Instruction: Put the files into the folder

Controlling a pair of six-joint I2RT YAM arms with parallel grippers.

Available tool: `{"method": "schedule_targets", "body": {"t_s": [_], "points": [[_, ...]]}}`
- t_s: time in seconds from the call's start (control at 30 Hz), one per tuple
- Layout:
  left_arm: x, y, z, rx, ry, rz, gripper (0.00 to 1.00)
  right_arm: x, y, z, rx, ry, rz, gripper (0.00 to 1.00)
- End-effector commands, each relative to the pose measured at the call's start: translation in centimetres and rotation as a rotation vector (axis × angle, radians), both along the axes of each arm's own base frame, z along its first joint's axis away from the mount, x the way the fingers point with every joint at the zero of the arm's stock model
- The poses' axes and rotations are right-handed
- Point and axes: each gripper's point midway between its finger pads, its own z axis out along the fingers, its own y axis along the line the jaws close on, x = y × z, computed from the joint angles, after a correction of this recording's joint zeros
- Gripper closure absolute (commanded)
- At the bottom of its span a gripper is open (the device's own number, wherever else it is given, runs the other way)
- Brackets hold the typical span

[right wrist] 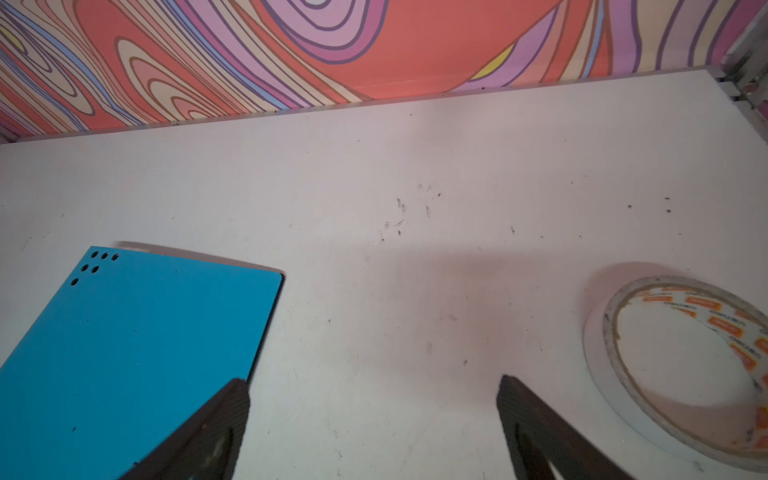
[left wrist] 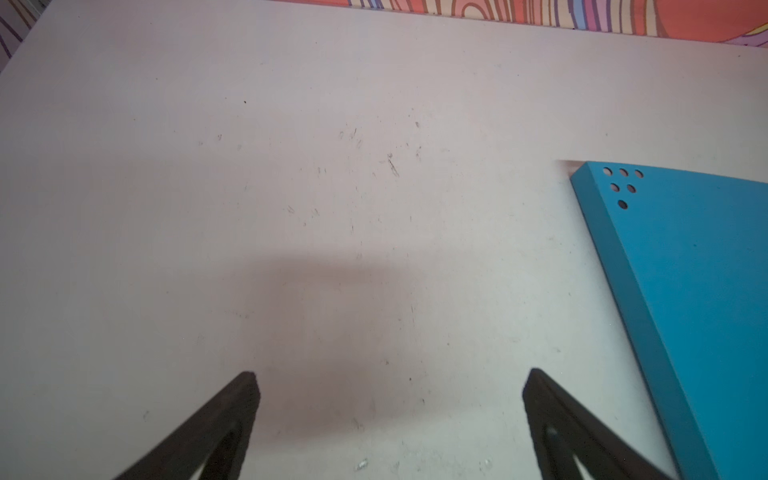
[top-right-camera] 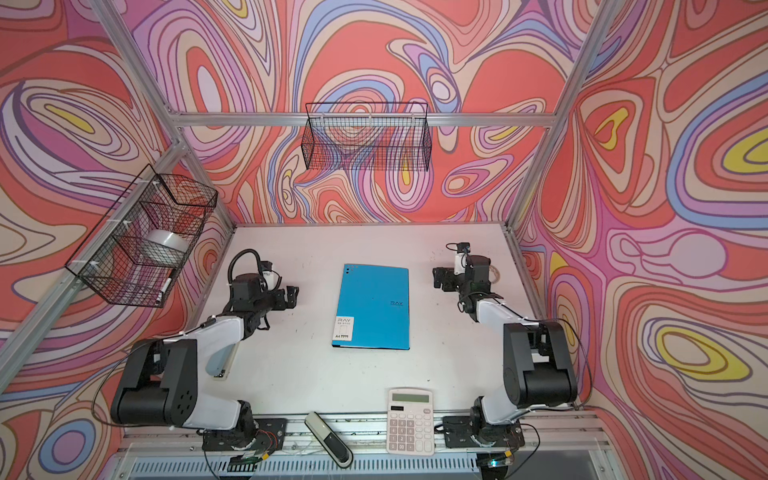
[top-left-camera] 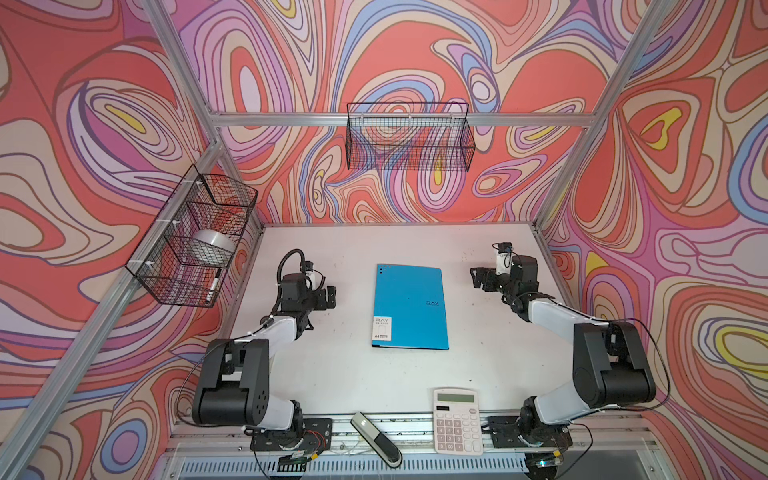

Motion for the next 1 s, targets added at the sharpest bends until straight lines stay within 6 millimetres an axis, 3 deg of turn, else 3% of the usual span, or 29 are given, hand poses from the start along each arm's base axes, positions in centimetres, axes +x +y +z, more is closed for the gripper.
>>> {"method": "schedule_targets", "body": {"t_s": [0.0,0.07,0.27,0.53,0.7,0.83,0.97], "points": [[0.7,-0.2,3.0,0.000,-0.154,-0.018,0.00,0.1,-1.6,1.1,-0.022,-0.097,-0.043,0.01],[-0.3,0.0,1.5,-0.001,-0.139,-0.008,0.00,-0.1,-2.0,1.2,-0.043,-0.132,-0.055,0.01],[0.1,-0.2,1.1,-0.004,-0.123,-0.016,0.00,-2.2,-3.2,1.1,-0.082,-0.255,-0.120,0.01],[-0.1,0.8,2.3,-0.042,-0.158,0.046,0.00,-3.4,-3.6,-0.4,-0.061,-0.348,-0.138,0.02],[-1.5,-0.1,2.5,-0.031,-0.242,-0.029,0.00,-3.9,-3.5,-1.1,-0.057,-0.386,-0.131,0.02],[-1.0,-0.2,3.2,-0.012,-0.181,-0.065,0.00,-4.0,-3.5,-1.6,-0.057,-0.394,-0.131,0.02],[-1.0,1.4,4.3,0.060,-0.245,-0.035,0.00,-3.8,-3.3,-1.6,-0.056,-0.391,-0.120,0.01]]}}
